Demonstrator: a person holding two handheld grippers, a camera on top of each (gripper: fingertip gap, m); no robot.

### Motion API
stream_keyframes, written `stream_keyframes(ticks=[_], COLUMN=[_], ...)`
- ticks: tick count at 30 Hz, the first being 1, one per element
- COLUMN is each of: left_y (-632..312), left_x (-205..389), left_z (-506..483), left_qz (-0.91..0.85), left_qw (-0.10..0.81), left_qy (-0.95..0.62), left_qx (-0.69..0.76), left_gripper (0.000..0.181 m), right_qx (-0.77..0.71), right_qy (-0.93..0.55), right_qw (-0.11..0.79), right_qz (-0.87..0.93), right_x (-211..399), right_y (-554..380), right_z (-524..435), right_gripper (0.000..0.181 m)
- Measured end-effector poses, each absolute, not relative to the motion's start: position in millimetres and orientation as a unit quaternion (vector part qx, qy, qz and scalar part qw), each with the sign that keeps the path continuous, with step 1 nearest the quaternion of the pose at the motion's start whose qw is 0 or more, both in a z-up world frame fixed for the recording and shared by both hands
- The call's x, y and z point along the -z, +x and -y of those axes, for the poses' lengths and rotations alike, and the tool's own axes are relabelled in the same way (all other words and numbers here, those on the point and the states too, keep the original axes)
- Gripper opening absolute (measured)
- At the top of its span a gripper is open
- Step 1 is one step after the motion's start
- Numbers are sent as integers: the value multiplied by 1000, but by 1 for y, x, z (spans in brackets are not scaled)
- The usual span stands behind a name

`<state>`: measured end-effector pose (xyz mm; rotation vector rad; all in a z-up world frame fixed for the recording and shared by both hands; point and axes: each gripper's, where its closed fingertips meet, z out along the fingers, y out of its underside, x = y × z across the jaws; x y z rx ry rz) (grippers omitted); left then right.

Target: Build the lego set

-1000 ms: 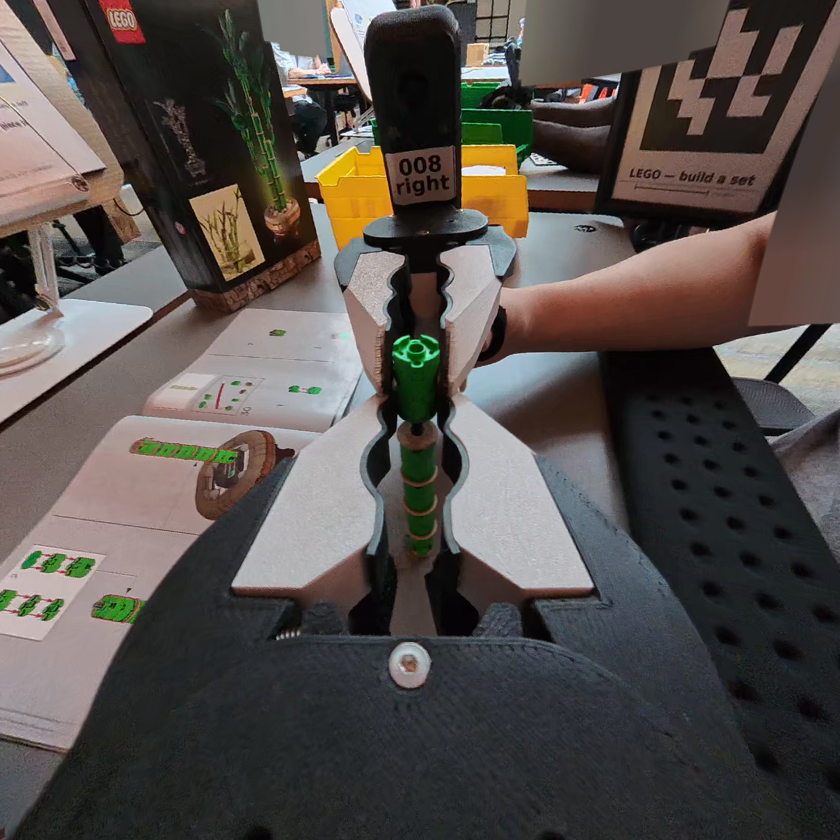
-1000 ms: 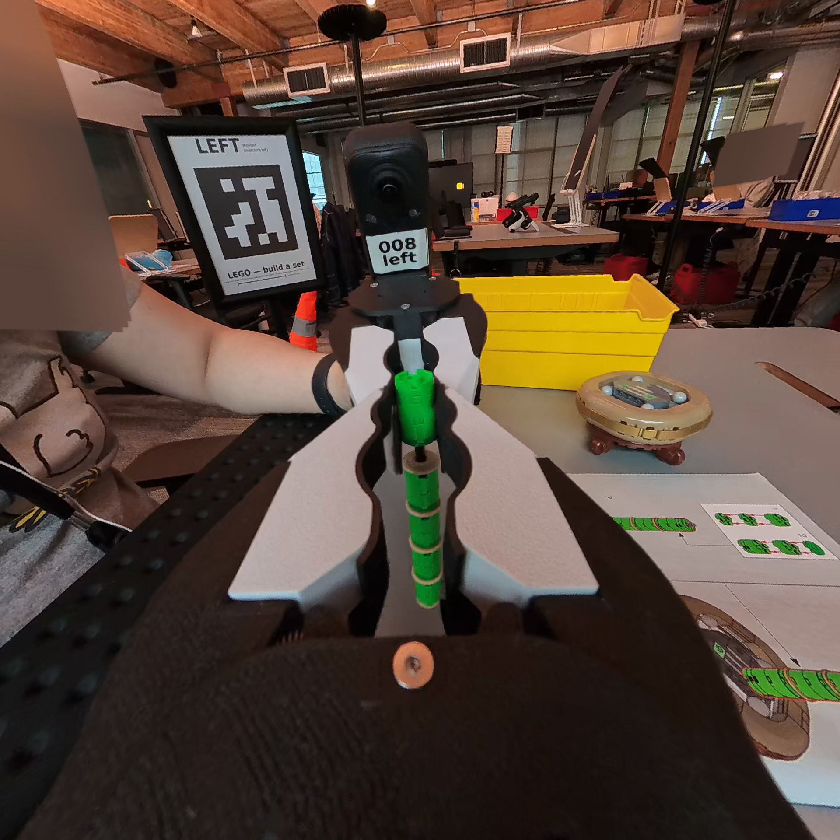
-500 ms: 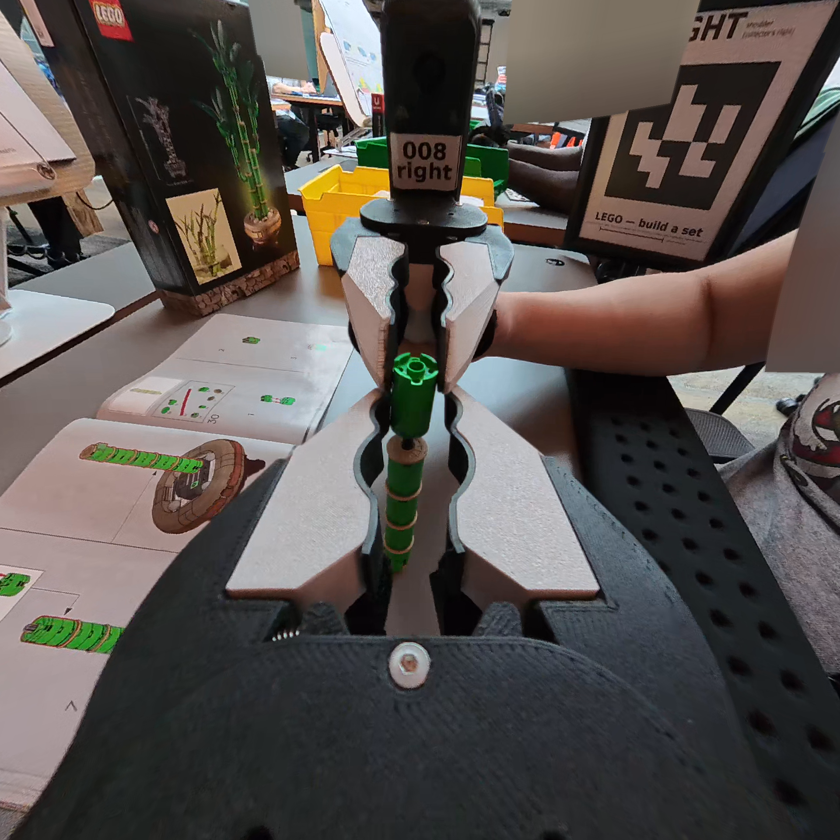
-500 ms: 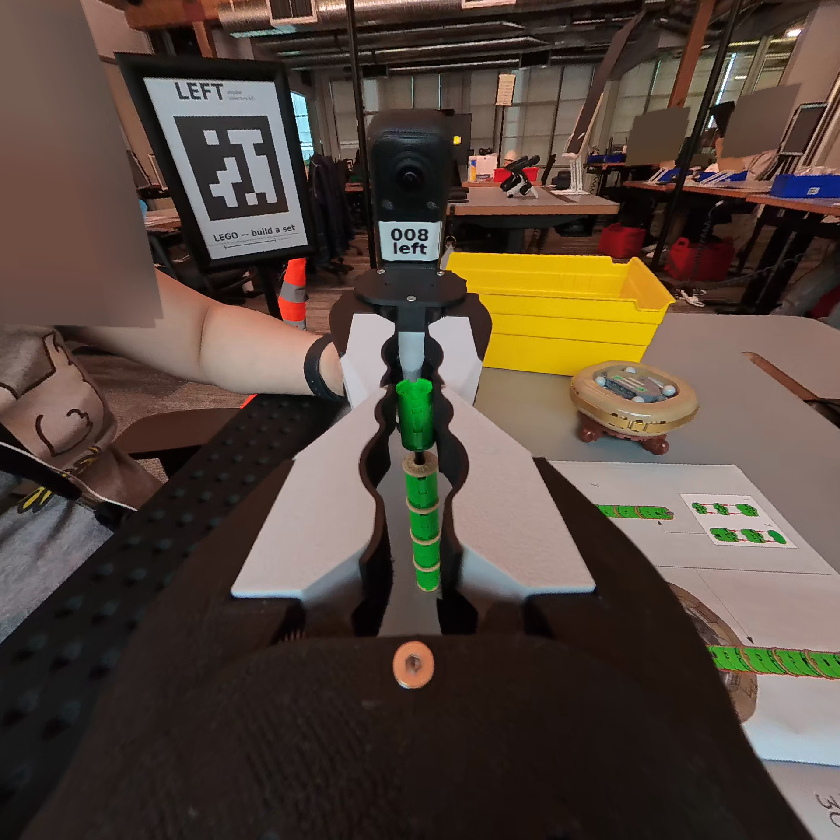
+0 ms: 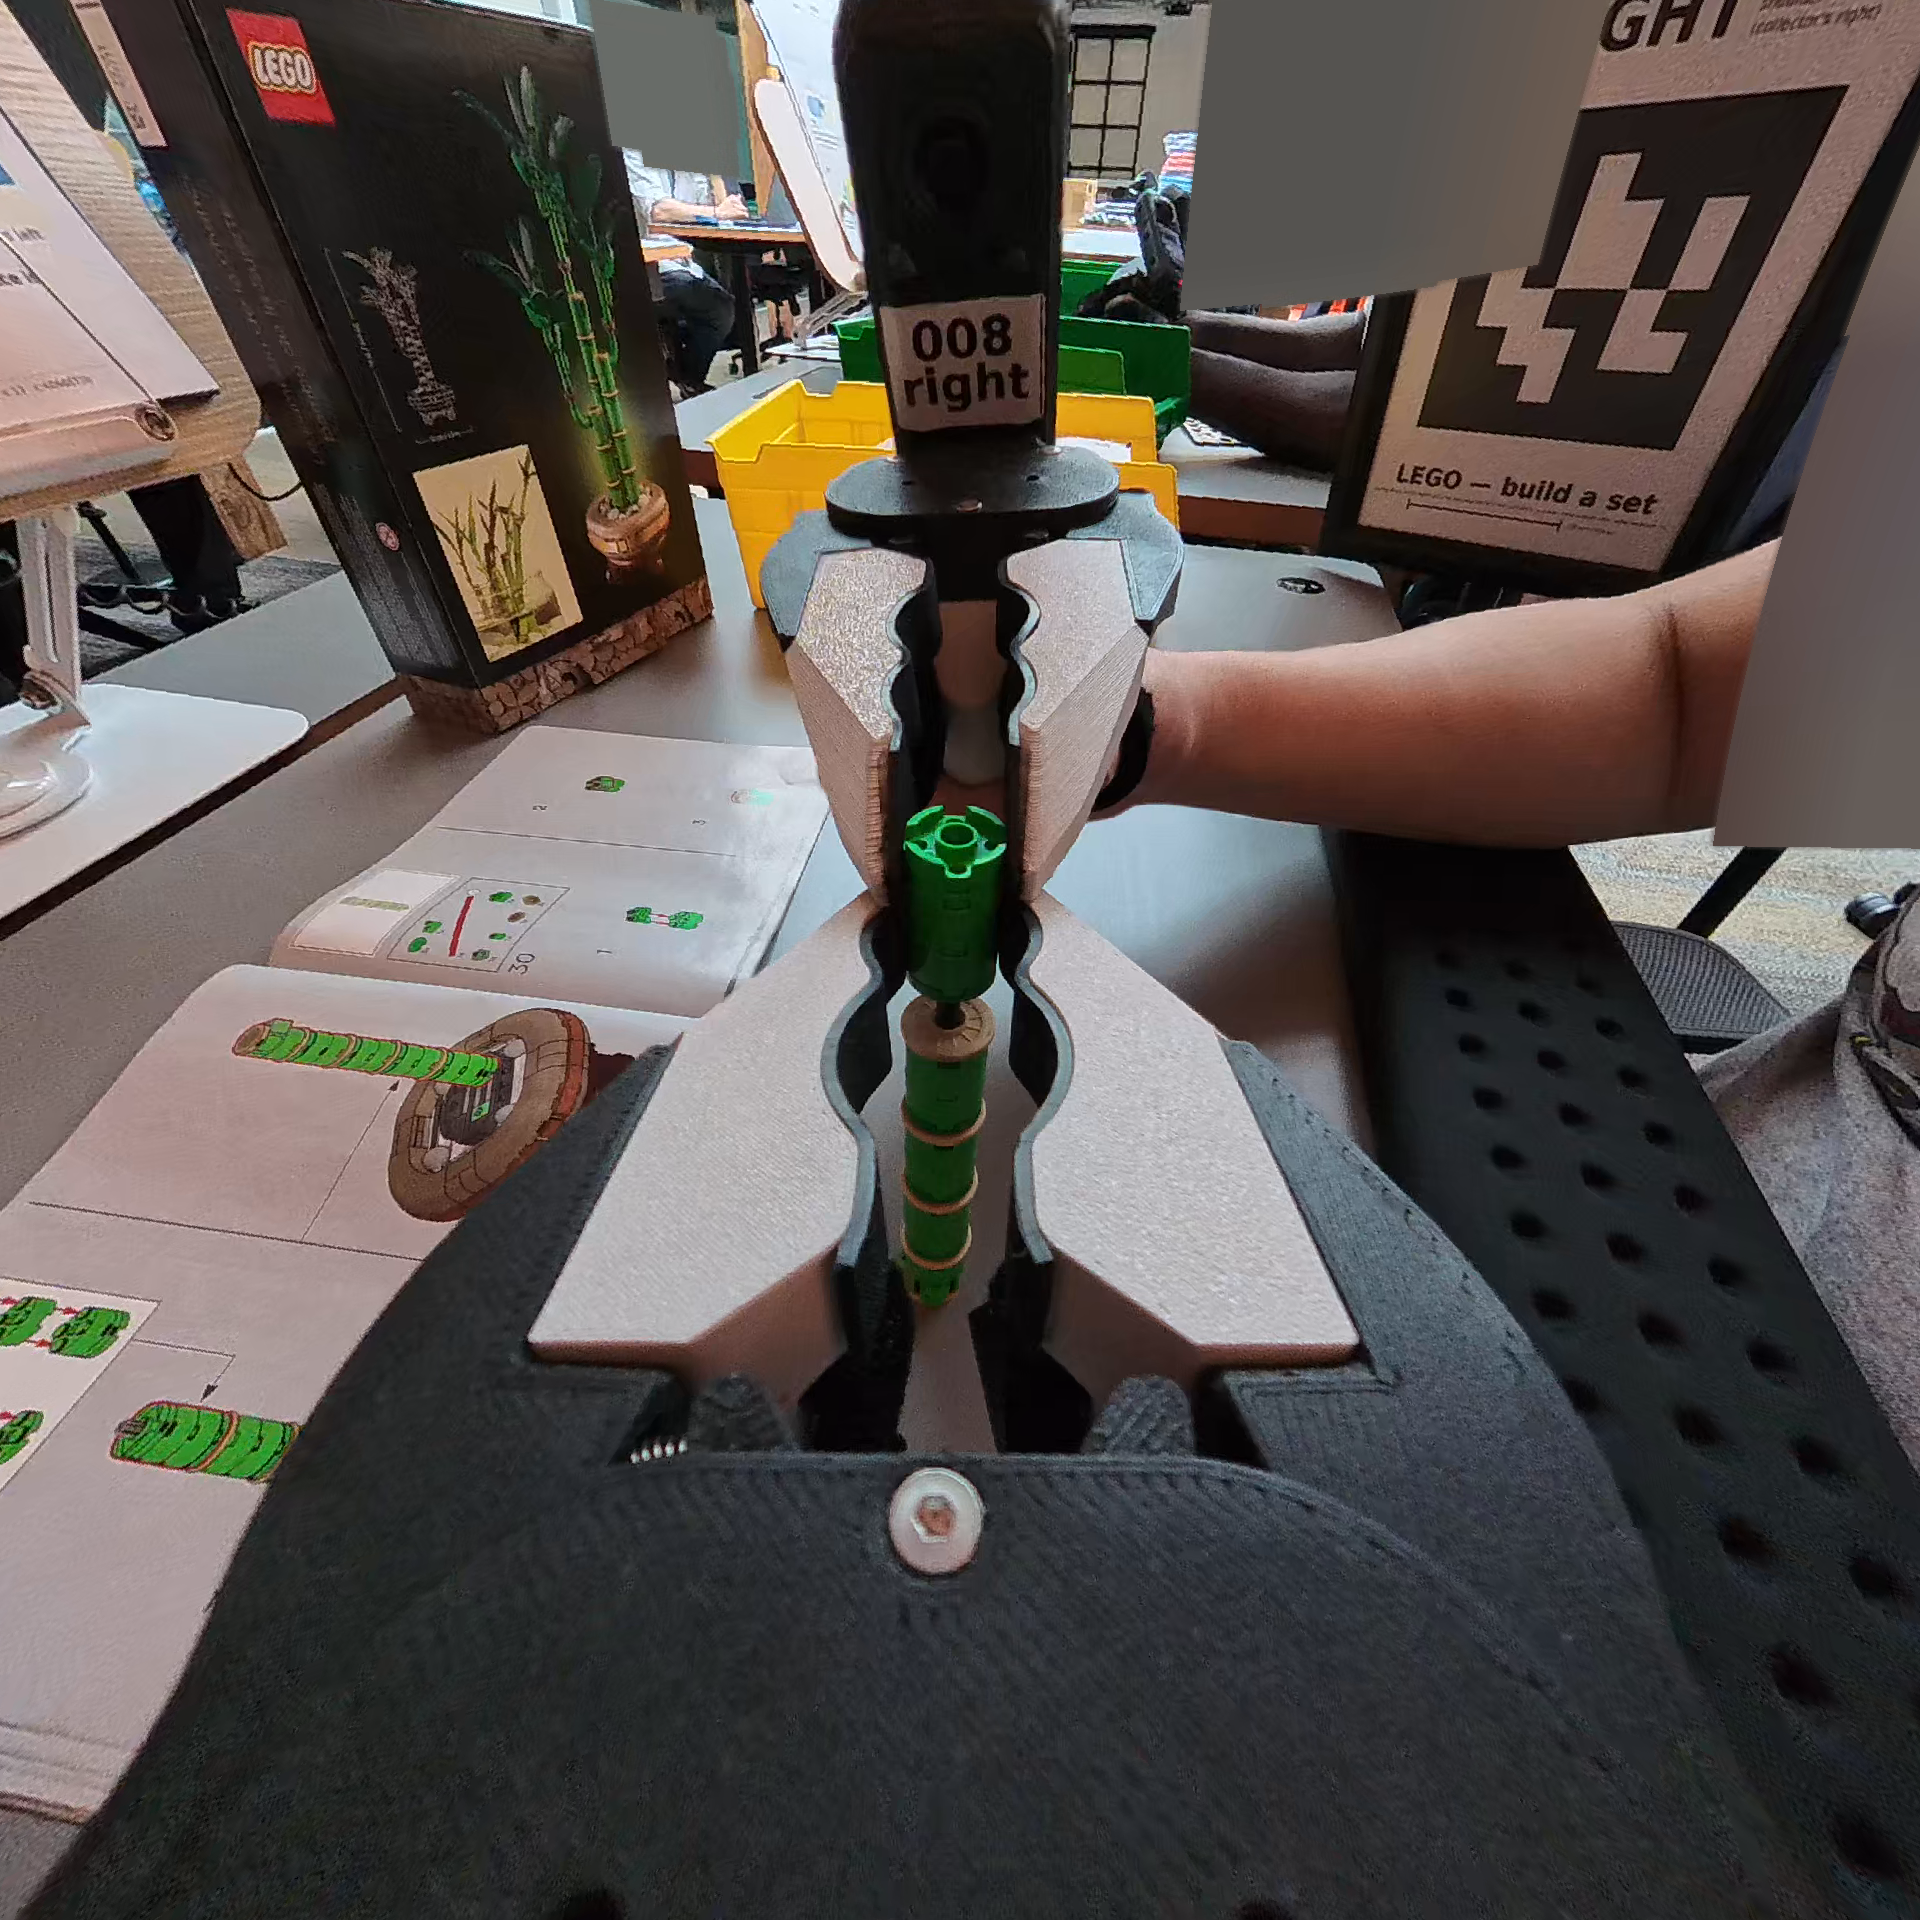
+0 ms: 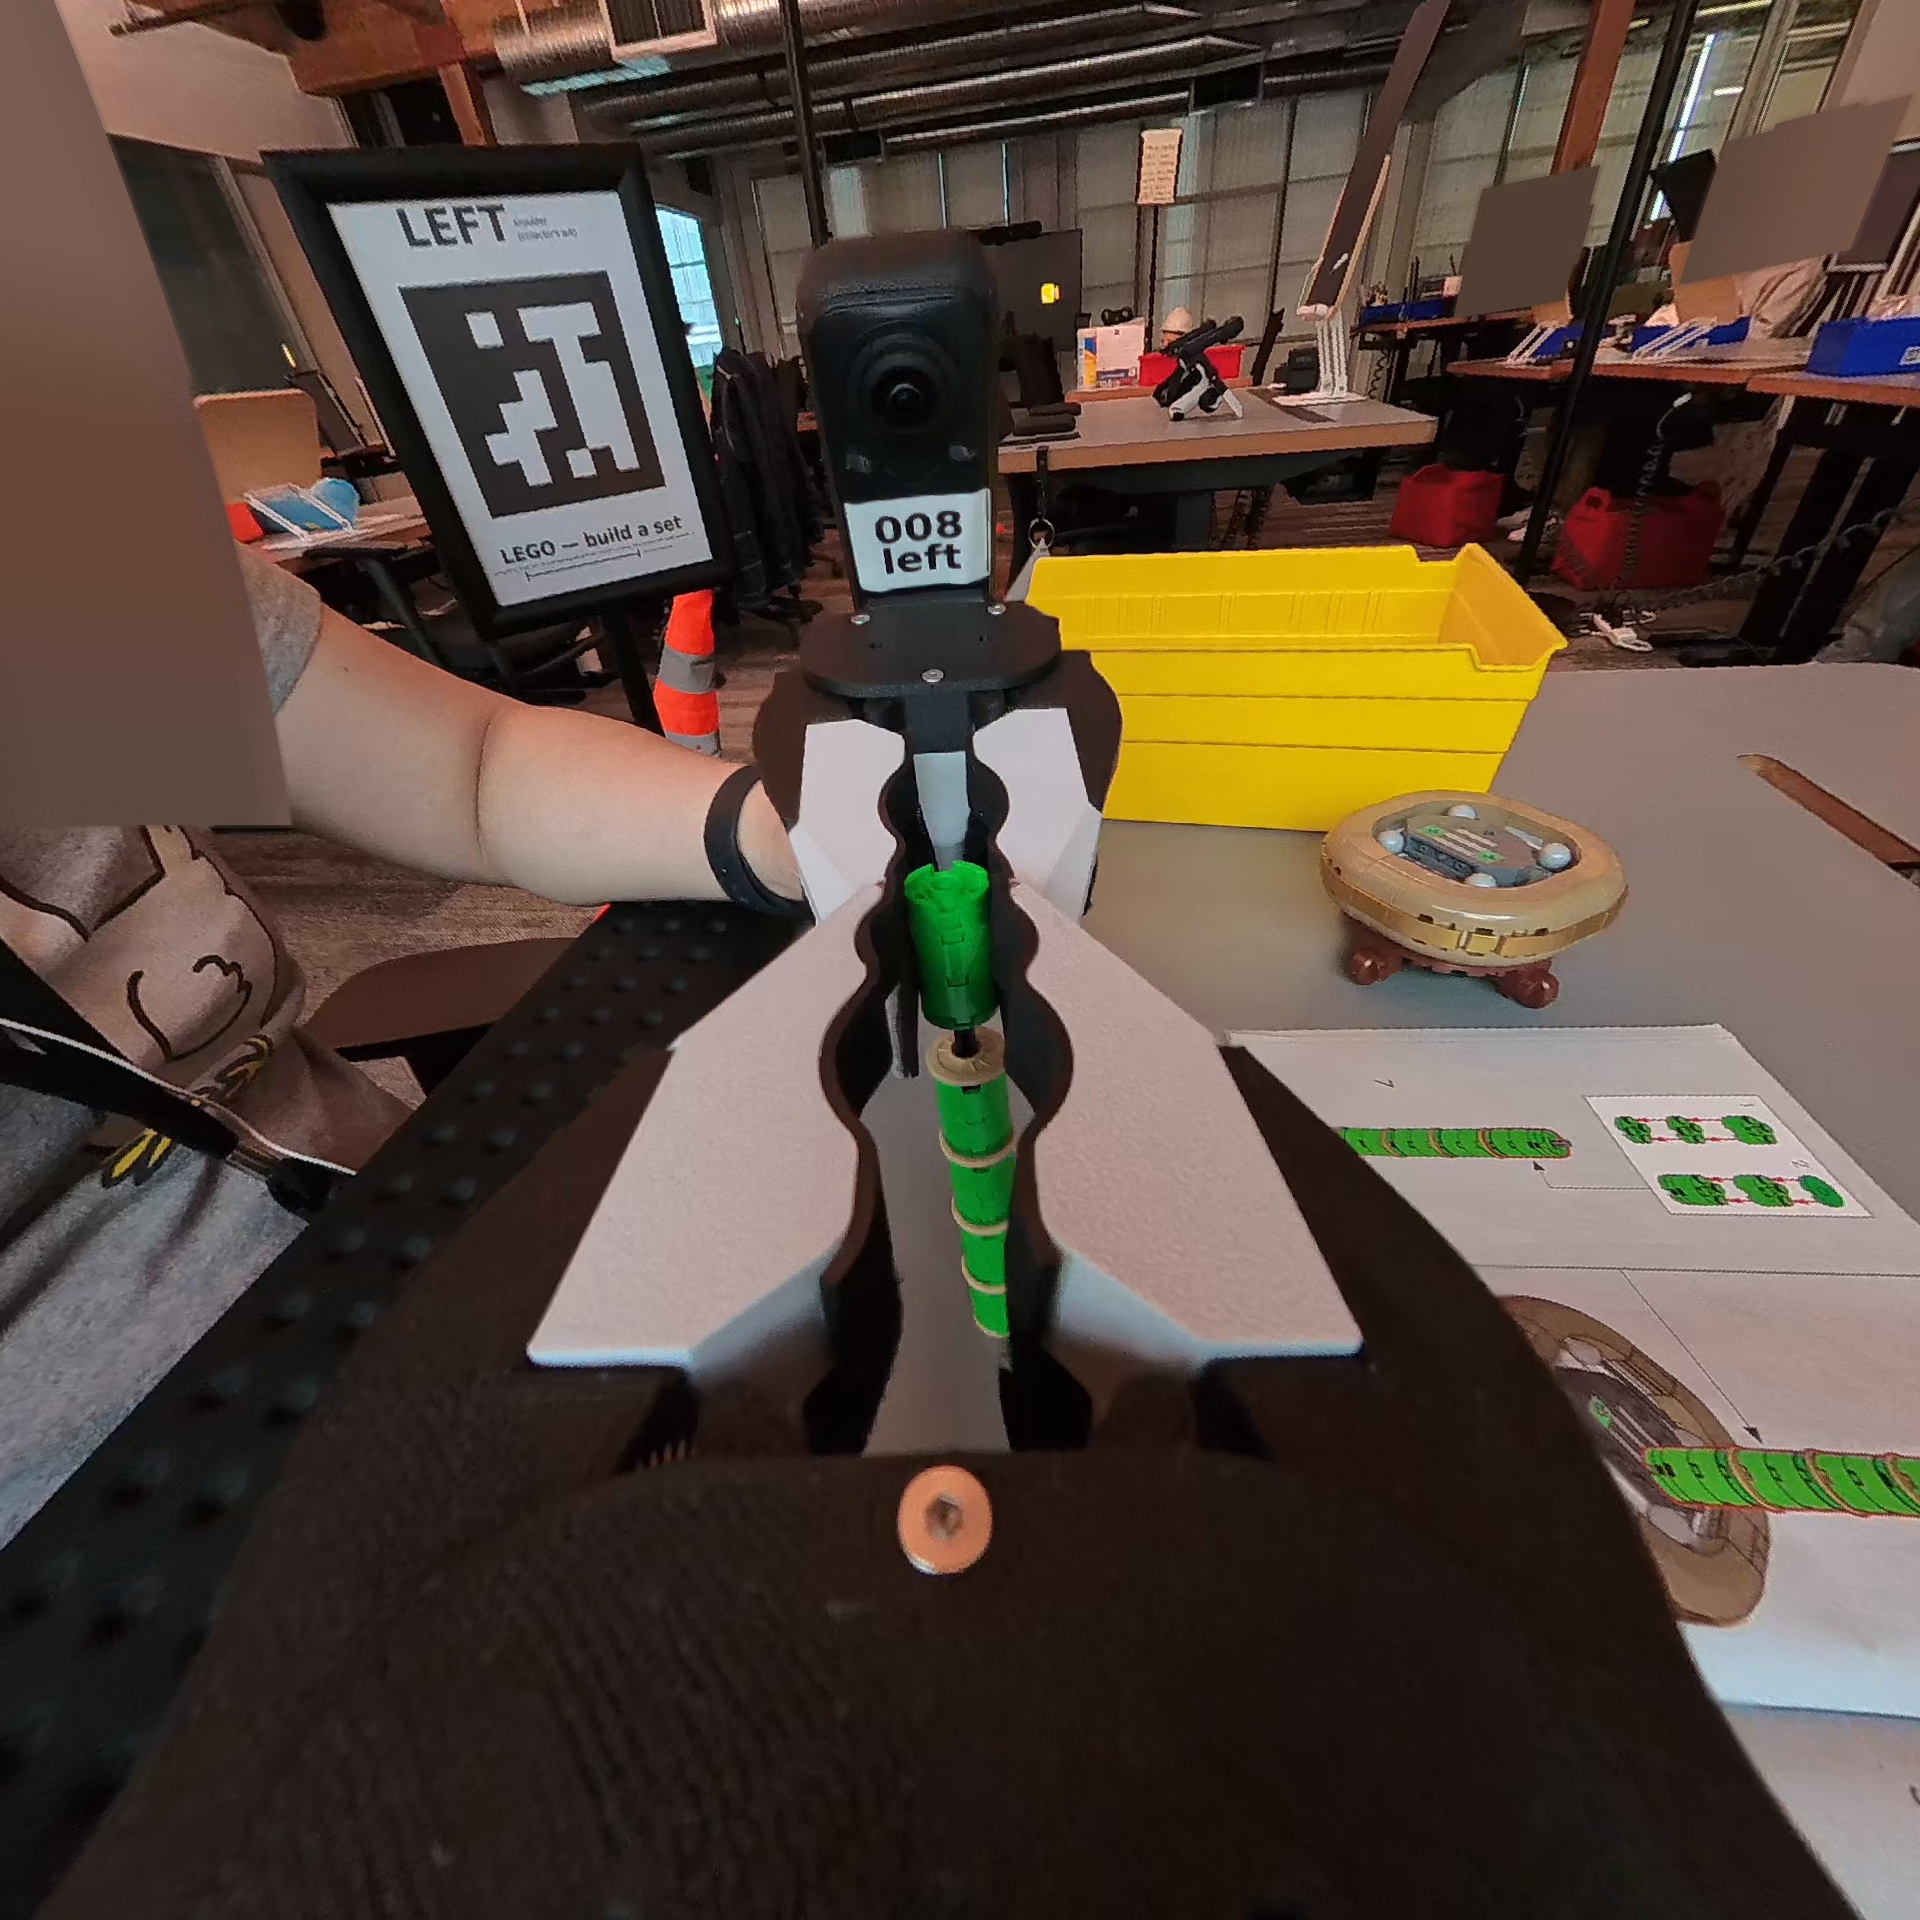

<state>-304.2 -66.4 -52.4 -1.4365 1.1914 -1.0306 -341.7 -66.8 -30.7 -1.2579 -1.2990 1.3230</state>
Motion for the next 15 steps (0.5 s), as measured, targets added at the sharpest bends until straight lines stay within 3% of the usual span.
stream_keyframes(ticks=[15], left_y=[-304], left_x=[53], left_z=[67], left_qz=[-487], left_qw=[481], left_qy=[-592], left_qx=[426], left_gripper=[16], right_qx=[-527], right_qy=[-511], right_qw=[436], right_qz=[521], right_x=[33], right_y=[-341], right_z=[69], right_gripper=[16])
